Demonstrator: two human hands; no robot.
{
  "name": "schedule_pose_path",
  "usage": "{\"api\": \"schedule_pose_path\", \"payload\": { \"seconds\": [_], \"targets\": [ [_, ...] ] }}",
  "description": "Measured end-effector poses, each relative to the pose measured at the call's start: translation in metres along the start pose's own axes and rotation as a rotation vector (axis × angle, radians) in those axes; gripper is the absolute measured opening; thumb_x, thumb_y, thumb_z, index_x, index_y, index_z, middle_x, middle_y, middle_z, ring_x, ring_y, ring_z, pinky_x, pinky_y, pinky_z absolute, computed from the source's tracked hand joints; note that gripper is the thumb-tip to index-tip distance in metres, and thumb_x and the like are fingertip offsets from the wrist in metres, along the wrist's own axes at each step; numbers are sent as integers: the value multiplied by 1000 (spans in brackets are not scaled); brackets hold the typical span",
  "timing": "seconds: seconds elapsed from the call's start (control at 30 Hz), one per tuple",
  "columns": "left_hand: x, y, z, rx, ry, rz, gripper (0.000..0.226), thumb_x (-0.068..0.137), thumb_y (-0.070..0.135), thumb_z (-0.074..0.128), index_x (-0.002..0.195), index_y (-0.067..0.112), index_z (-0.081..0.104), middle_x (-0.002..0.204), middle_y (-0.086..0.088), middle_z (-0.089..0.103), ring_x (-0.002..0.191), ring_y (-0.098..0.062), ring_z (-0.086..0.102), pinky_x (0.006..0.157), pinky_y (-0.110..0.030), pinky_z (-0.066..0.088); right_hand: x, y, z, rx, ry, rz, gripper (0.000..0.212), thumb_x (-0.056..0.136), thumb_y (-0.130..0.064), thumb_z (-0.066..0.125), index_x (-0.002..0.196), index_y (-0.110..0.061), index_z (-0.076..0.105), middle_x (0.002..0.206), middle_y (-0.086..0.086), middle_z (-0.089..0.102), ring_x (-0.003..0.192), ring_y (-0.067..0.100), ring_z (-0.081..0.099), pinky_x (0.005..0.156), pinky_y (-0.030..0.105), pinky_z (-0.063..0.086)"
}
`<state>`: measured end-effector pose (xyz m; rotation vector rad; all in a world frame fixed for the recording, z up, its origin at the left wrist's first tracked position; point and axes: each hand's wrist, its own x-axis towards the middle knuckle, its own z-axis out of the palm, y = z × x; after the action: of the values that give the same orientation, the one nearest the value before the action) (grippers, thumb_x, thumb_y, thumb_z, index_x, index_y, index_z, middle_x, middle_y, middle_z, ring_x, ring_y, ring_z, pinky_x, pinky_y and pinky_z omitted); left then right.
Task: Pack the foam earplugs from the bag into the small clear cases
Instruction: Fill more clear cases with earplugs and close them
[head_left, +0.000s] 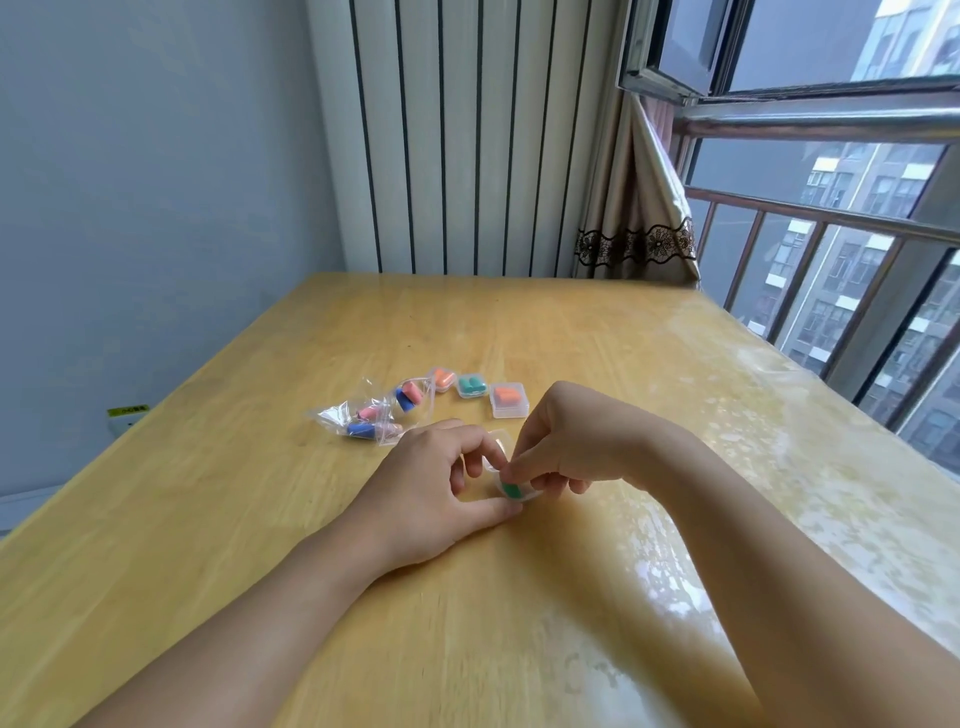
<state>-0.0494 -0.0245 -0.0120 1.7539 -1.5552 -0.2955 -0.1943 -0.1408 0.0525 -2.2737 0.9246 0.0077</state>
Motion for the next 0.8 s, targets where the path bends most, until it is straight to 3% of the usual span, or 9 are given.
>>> {"api": "schedule_pose_path", "payload": {
  "seconds": [0.07,0.17,0.27,0.33,0.5,0.63,0.8],
  "targets": [
    [0,-1,0,19,-7,-2,31,68,45,87,92,36,70,83,12,57,71,-11,53,68,-26,51,0,0,-6,-18,60,-33,27,83,-33,81,75,-7,79,61,5,69,50,14,53,48,20,43],
    [-2,-2,0,21,-15,-5,34,67,50,87,93,40,68,83,13,56,69,-6,51,68,-24,50,1,4,-19,-43,151,-53,36,88,-37,78,57,-22,68,46,-9,51,41,8,41,43,17,34],
    [-2,0,1,27,-3,-12,35,65,59,82,93,42,68,83,12,56,70,-6,50,70,-28,51,-3,9,-22,-80,24,-50,15,96,-29,68,87,-25,80,64,-4,57,55,13,44,55,20,40],
    [-1,2,2,38,3,-24,33,68,62,79,91,41,70,83,12,56,70,-5,50,70,-29,51,-2,13,-20,-54,-42,-79,20,97,-19,63,101,-26,81,74,1,61,65,17,48,64,27,43],
    [-1,0,2,63,-10,-31,33,68,64,76,91,42,69,89,14,57,76,-7,55,75,-33,54,0,17,-21,78,-101,-114,13,93,-7,66,96,-14,77,78,4,68,69,13,57,65,26,48],
    [0,-2,1,47,-20,-46,39,63,74,71,89,45,68,95,17,59,81,-7,56,76,-27,52,4,20,-16,162,-130,-131,6,91,-3,69,96,-5,72,77,6,69,70,17,60,66,26,50],
    [0,0,0,54,-36,-69,29,70,60,79,91,43,69,94,19,59,82,-3,54,72,-22,43,6,20,-12,111,-160,-122,11,90,-8,71,92,-14,80,81,7,74,71,16,60,74,30,52]
  ]
}}
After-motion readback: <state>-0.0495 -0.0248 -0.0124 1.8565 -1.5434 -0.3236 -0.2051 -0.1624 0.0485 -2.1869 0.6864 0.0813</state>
